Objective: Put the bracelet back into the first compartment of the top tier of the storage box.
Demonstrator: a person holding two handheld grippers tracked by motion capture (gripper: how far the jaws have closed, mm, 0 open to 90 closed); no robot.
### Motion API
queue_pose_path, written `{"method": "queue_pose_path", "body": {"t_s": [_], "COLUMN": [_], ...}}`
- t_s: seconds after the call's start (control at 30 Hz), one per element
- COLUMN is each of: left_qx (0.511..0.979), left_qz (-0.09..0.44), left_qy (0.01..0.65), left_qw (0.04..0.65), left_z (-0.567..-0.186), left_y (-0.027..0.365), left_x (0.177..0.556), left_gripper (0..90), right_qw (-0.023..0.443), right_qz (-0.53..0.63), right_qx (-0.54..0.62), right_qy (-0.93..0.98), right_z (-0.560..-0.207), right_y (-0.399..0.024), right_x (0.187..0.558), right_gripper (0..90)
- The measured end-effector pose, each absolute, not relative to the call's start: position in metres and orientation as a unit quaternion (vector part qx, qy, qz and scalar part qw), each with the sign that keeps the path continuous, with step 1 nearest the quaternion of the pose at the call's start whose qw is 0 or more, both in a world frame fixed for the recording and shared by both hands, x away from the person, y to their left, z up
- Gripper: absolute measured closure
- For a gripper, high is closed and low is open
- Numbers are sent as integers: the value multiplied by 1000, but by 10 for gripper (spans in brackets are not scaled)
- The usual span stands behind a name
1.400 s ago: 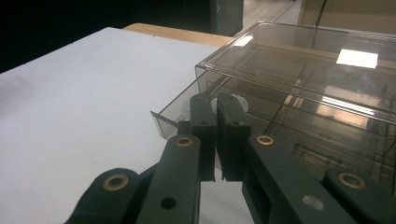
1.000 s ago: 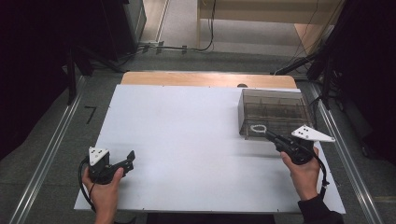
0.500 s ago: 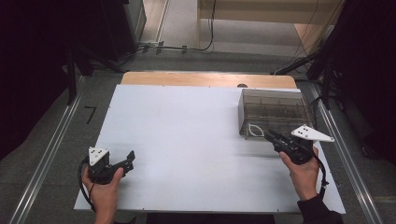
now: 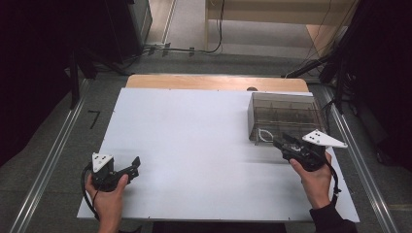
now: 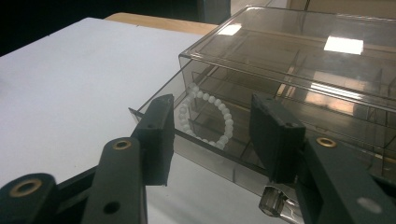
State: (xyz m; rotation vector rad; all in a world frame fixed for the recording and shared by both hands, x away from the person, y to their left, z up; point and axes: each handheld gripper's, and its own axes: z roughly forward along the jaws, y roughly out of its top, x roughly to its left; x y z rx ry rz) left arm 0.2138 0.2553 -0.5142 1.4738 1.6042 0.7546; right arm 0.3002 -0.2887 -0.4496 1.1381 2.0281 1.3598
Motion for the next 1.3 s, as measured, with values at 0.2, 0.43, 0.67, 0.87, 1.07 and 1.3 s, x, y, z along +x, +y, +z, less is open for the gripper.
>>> {"method": "queue_pose_path", "body": {"t_s": [0.2,0.43,0.67,0.87,1.07,1.3], "left_qx": [584,583,584,583,582,582], "left_qz": [299,299,298,298,298,299], "left_qy": [636,636,636,636,636,636], "left_qw": [406,407,407,408,409,408], "left_z": [-514,-514,-514,-514,-514,-514], "left_y": [255,256,255,256,256,256], "left_x": [214,214,214,214,214,214], "left_gripper": [55,55,55,55,55,55], "right_qw": [223,227,229,229,229,232], "right_qz": [493,493,493,492,495,499], "right_qx": [417,421,422,421,420,418], "right_qy": [730,727,726,727,726,723], "right_z": [-449,-448,-447,-446,-444,-442], "right_y": [-289,-290,-290,-290,-290,-291], "right_x": [300,298,298,296,292,288], "right_gripper": [401,335,301,276,259,258]}}
